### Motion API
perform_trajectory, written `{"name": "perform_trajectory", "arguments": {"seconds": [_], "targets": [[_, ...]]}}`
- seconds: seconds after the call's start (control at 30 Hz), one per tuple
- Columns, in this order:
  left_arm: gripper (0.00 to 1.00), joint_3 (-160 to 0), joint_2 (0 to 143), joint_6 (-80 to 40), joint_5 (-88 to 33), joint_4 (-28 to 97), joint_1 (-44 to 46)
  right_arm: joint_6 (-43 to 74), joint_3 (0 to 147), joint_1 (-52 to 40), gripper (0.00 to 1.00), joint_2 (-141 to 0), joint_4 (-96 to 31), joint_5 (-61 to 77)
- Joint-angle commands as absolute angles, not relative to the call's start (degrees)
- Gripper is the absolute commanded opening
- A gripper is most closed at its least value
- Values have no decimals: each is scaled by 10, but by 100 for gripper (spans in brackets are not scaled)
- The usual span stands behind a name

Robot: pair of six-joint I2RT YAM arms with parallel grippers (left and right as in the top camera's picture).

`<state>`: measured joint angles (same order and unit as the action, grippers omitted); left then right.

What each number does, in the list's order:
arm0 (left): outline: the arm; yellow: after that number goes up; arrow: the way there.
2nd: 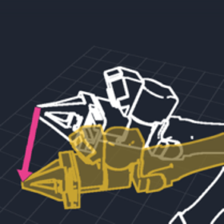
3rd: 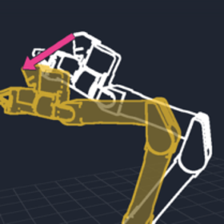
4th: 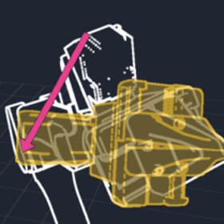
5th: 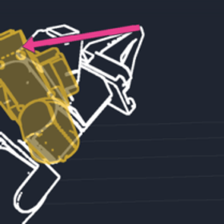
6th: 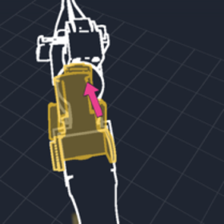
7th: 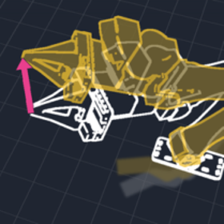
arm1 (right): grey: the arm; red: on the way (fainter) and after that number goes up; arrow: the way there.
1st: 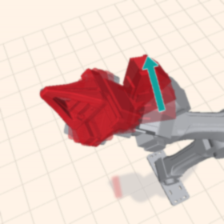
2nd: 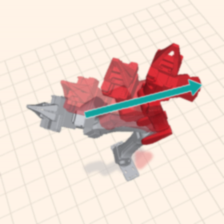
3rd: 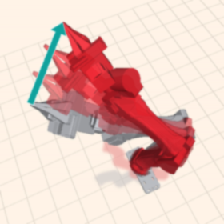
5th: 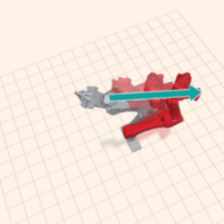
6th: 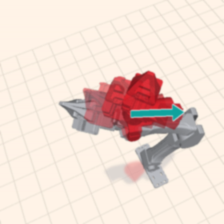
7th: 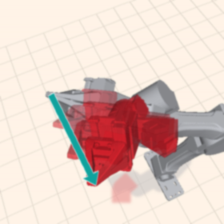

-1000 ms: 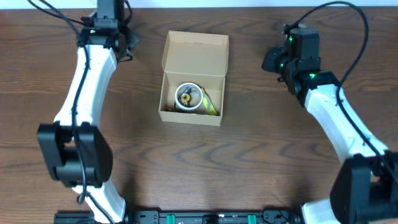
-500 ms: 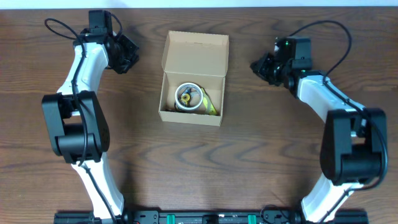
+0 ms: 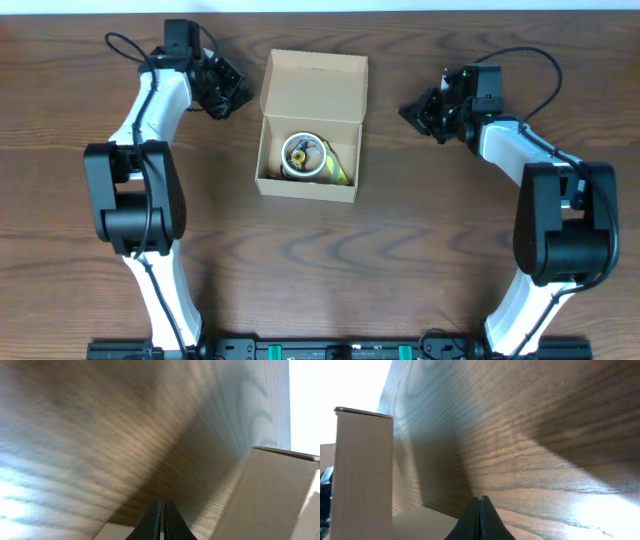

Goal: Pack container
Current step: 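Push the lid flaps inward with both grippers to close the box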

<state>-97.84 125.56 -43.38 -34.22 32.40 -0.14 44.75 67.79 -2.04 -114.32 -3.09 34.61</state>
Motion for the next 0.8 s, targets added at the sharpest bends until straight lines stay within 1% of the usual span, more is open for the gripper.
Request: {"name": "perform_trajectory", "arguments": {"seconds": [0.0, 0.13, 0.3, 0.37, 0.6, 0.77], "targets": [[6, -987, 1263, -434, -345, 308, 8, 455, 686, -20, 1, -1152, -7, 352], [6, -987, 1263, -435, -345, 305, 9, 490, 686, -25, 1, -1176, 50, 367], [6, -987, 1264, -433, -344, 306, 9, 547, 686, -53, 1, -1223, 143, 378], [6, -987, 1274, -433, -348, 302, 10, 549, 686, -65, 1, -1229, 174, 372], [5, -987, 1325, -441, -410, 281, 12, 557, 686, -79, 1, -1229, 186, 358], [6, -988, 1327, -448, -437, 256, 12, 563, 686, -91, 1, -1229, 206, 345]]}}
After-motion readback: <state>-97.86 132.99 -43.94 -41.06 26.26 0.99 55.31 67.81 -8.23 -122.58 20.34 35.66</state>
